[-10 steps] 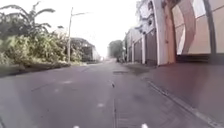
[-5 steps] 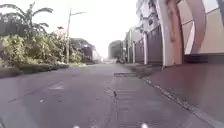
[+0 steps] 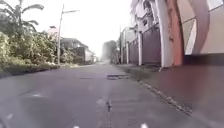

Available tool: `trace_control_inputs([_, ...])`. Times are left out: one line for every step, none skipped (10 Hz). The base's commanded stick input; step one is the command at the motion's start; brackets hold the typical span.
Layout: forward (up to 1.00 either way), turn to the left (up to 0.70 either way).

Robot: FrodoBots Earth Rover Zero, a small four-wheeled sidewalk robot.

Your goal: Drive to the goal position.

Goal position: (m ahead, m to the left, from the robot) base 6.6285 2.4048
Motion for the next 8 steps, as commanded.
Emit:
trace_control_inputs([1.00, 0.00])
trace_control_inputs([1.00, 0.00])
trace_control_inputs([1.00, 0.00])
trace_control_inputs([1.00, 0.00])
trace_control_inputs([1.00, 0.00])
trace_control_inputs([1.00, 0.00])
trace_control_inputs([1.00, 0.00])
trace_control_inputs([1.00, 0.00])
